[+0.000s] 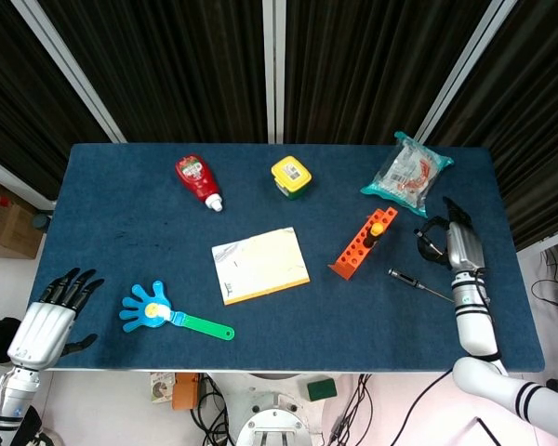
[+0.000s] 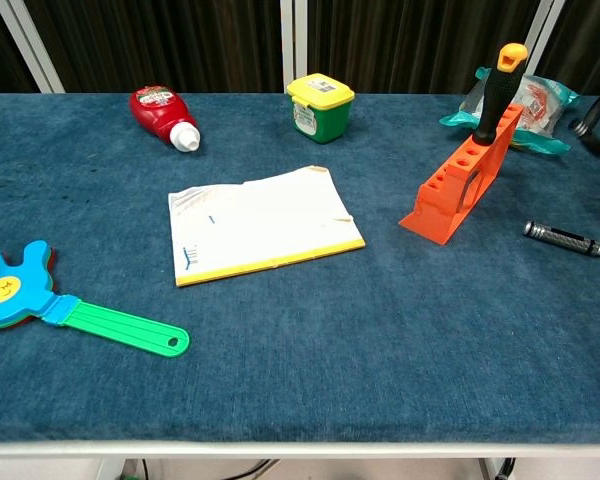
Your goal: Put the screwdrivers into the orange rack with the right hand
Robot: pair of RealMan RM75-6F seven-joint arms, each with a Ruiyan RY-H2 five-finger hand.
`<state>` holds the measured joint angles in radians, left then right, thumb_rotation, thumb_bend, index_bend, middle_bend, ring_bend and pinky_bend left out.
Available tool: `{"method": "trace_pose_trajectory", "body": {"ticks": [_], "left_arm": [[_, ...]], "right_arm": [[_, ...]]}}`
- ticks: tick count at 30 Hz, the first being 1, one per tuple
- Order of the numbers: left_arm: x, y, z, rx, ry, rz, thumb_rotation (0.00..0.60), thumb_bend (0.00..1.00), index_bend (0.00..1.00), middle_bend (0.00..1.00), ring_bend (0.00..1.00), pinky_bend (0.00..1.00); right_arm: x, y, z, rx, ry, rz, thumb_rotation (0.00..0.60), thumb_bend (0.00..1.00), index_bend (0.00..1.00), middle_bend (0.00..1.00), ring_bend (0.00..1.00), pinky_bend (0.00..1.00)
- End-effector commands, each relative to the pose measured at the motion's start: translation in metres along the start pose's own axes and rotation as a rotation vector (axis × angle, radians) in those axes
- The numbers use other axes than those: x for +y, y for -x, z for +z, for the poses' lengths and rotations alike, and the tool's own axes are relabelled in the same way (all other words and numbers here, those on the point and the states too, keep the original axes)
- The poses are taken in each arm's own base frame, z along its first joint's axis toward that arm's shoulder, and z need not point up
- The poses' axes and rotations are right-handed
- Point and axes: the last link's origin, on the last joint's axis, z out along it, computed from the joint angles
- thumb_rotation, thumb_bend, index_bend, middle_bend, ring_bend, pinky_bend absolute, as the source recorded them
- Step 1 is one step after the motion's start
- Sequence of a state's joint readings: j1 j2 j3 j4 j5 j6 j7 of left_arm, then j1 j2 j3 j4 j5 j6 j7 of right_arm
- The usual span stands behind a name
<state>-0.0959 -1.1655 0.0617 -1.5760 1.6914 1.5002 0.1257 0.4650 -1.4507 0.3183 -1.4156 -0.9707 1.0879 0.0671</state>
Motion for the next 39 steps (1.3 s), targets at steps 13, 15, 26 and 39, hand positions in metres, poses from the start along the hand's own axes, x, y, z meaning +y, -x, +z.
{"method": "trace_pose_trajectory", "body": {"ticks": [13, 15, 26, 39], "left_arm": [[-0.001, 0.001, 0.002, -0.003, -0.01, -0.001, 0.6, 0.06, 0.16, 0.08, 0.03, 0.18], [-0.002, 0.0, 0.002, -0.001, -0.013, -0.004, 0.6, 0.06, 0.16, 0.08, 0.03, 0.18], [-0.004, -0.001, 0.002, -0.002, -0.014, -0.008, 0.6, 0.06, 0.16, 0.08, 0.03, 0.18], [-0.003, -0.001, 0.003, -0.003, -0.011, -0.008, 0.6, 0.06, 0.16, 0.08, 0.03, 0.18]], "right_arm": [[-0.032, -0.019, 0.018, 0.016, -0.284, 0.679, 0.6, 0.4, 0.65, 0.02, 0.0, 0.0], [-0.035, -0.015, 0.022, 0.005, -0.29, 0.685, 0.6, 0.4, 0.66, 0.03, 0.0, 0.0], [-0.04, 0.014, 0.038, -0.035, -0.273, 0.672, 0.6, 0.37, 0.69, 0.03, 0.0, 0.0], [-0.042, 0.027, 0.037, -0.097, -0.248, 0.748, 0.6, 0.37, 0.69, 0.04, 0.0, 0.0]]}}
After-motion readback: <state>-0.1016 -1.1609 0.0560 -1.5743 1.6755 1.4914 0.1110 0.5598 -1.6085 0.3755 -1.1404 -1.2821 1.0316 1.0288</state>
